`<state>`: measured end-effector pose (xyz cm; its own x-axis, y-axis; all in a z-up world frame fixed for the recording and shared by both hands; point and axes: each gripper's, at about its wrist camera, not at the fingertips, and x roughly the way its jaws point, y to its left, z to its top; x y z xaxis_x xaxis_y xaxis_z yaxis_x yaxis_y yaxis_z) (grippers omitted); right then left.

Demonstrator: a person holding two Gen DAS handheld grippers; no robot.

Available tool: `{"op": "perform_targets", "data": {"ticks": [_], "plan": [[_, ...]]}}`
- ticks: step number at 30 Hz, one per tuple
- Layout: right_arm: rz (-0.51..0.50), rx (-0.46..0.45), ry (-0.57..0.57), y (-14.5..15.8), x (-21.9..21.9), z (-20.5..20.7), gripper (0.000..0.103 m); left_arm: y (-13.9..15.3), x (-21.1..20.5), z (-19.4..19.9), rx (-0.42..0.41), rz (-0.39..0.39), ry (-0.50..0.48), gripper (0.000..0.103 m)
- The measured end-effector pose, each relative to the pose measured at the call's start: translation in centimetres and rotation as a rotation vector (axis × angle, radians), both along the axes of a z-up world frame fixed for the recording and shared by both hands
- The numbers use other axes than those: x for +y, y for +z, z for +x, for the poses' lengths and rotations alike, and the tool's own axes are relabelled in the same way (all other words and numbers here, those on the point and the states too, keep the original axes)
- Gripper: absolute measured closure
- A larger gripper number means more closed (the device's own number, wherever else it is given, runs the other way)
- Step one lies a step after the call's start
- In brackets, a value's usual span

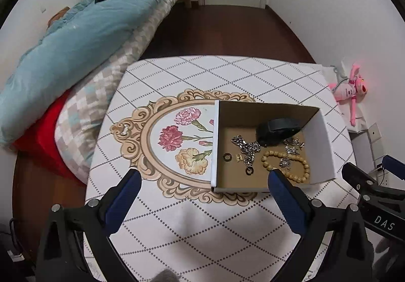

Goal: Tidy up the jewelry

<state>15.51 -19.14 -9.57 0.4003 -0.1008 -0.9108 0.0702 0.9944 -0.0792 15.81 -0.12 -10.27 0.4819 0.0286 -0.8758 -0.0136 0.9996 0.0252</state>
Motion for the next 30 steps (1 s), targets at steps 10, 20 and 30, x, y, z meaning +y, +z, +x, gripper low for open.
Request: {"op": "perform_targets", "data": {"ticks": [10,20,30], "plan": [[-0.002,-0.133,0.005,7.2,0.0,-5.7,0.001,6.4,0.1,-4.9,-0.107,-0.010,0.012,0.001],[-0.015,-0.281,0.013,15.2,0.1,-11.6,0.000,13.0,-0.6,-10.0,-0.206,-0.024,-0.004,0.001],[-0.010,-0.344,0.012,19.6,-0.3,-15.5,0.000,16.4,-1.2,-13.1,-0.258,-0.037,-0.014,0.001]]}}
